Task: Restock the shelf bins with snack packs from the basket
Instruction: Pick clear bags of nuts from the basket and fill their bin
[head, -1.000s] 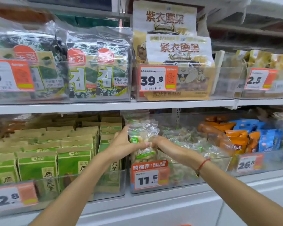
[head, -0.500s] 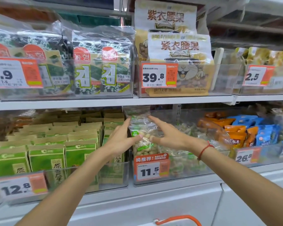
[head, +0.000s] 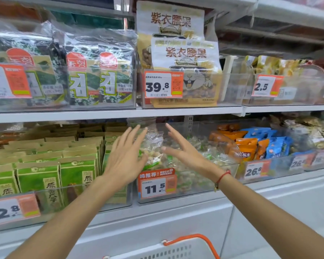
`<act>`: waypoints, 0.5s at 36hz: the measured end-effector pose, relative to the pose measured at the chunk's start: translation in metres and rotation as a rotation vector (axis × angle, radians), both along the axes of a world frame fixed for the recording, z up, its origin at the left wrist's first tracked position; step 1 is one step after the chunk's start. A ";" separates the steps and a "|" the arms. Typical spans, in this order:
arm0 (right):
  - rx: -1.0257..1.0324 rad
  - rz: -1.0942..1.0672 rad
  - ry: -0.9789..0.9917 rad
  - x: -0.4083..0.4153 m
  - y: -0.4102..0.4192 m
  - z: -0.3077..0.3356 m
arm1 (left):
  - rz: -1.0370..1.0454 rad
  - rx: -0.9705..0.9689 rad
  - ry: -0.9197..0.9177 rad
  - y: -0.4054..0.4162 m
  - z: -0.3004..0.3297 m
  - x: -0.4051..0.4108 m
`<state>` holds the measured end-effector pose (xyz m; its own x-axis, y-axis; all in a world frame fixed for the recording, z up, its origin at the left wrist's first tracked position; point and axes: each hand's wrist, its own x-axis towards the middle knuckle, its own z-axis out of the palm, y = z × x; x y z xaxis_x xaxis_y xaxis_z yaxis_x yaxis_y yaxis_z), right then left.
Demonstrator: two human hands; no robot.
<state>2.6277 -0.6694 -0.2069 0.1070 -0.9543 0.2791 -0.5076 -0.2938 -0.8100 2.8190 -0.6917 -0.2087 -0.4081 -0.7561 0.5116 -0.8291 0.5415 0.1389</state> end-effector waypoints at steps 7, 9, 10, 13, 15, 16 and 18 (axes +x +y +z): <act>0.229 -0.289 0.878 -0.071 -0.024 -0.036 | -0.085 -0.089 -0.170 -0.005 -0.003 -0.021; 0.260 -0.263 0.913 -0.070 -0.026 -0.045 | -0.083 -0.074 -0.165 -0.009 -0.006 -0.027; 0.270 -0.257 0.906 -0.070 -0.027 -0.046 | -0.085 -0.070 -0.167 -0.011 -0.008 -0.027; 0.286 -0.261 0.880 -0.070 -0.030 -0.042 | -0.107 -0.060 -0.178 -0.017 -0.012 -0.022; 0.276 -0.282 0.868 -0.068 -0.031 -0.041 | -0.113 -0.065 -0.195 -0.017 -0.014 -0.019; 0.268 -0.290 0.866 -0.067 -0.030 -0.040 | -0.112 -0.063 -0.197 -0.017 -0.015 -0.019; 0.270 -0.280 0.889 -0.065 -0.025 -0.038 | -0.110 -0.044 -0.185 -0.015 -0.017 -0.020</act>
